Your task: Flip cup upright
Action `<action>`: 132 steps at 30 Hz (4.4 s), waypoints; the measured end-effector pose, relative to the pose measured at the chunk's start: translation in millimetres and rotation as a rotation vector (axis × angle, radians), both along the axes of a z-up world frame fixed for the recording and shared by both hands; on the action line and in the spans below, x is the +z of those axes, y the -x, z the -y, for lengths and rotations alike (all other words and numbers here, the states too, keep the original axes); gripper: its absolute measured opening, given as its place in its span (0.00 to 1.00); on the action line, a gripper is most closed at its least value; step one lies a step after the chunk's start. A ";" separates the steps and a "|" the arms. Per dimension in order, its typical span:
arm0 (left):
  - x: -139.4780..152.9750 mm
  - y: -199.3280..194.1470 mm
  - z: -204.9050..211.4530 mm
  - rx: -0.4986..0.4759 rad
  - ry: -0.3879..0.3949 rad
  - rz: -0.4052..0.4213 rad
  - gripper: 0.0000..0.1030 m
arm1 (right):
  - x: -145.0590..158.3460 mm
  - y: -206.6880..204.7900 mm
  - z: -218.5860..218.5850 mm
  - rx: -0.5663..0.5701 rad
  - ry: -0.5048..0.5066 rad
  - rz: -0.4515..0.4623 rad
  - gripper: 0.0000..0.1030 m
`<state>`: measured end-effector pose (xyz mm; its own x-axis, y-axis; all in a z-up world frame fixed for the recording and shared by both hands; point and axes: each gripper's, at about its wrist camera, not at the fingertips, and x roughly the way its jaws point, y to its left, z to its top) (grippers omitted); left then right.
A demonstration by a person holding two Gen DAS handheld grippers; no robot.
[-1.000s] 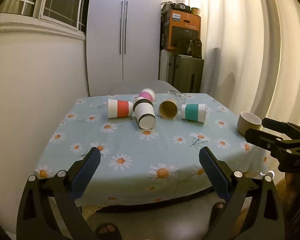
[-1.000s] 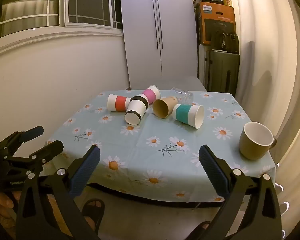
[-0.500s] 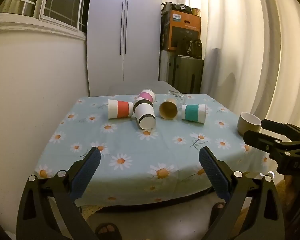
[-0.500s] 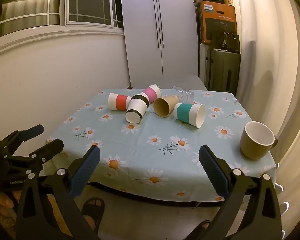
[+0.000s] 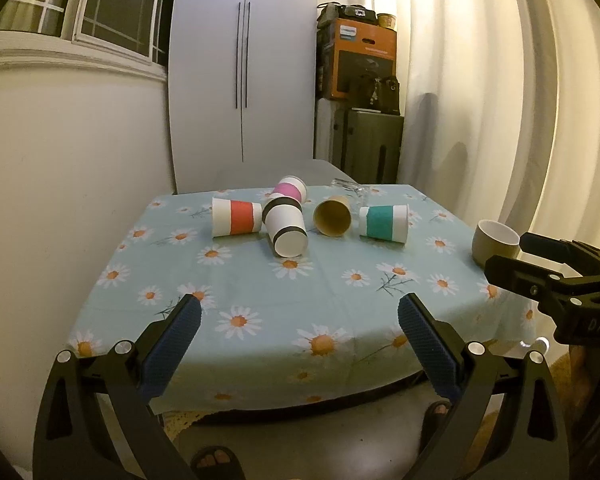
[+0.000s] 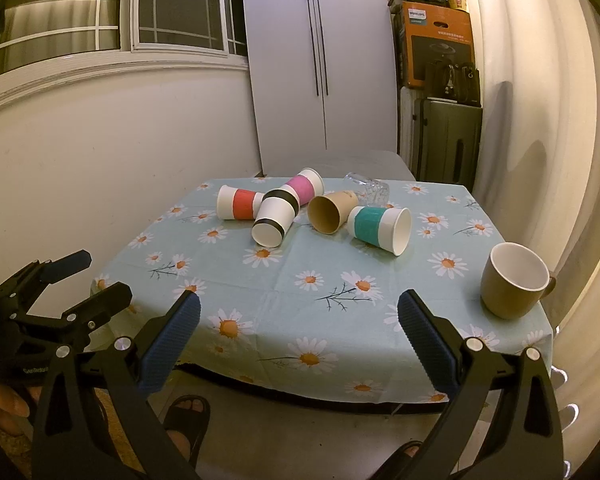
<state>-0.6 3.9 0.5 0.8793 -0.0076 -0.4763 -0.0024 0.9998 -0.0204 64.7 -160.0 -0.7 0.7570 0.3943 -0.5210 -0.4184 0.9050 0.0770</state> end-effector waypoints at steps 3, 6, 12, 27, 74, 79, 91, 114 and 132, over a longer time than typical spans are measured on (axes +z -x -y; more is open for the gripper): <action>-0.2 -0.4 0.8 0.001 0.002 -0.001 0.94 | 0.2 -0.2 -0.3 0.001 -0.001 0.000 0.95; 0.9 0.3 2.2 0.001 -0.001 -0.003 0.94 | -0.2 0.5 -3.0 0.004 -0.003 -0.002 0.95; 1.1 -0.3 3.0 -0.004 -0.004 -0.006 0.94 | -2.1 -0.1 0.2 0.005 -0.002 -0.005 0.95; 0.4 -0.6 3.2 -0.005 -0.001 -0.009 0.94 | -3.2 -0.6 -0.2 0.006 0.002 -0.010 0.95; -3.8 -58.1 -19.7 0.032 0.147 -0.256 0.94 | 8.5 -30.2 9.8 -0.037 -0.060 -0.086 0.95; 19.5 -116.6 -19.5 -0.006 0.141 -0.323 0.94 | 29.3 -51.4 10.6 -0.045 -0.069 -0.053 0.95; 6.6 -271.3 -29.4 0.045 0.230 -0.615 0.94 | 51.3 -128.5 0.5 0.029 -0.091 -0.099 0.95; -73.4 -378.6 -45.5 0.152 0.139 -0.839 0.62 | -28.5 -194.9 1.4 0.075 0.015 -0.308 0.95; -41.0 -309.0 -26.8 0.079 0.217 -0.856 0.59 | -24.0 -196.2 39.4 0.080 -0.180 -0.415 0.95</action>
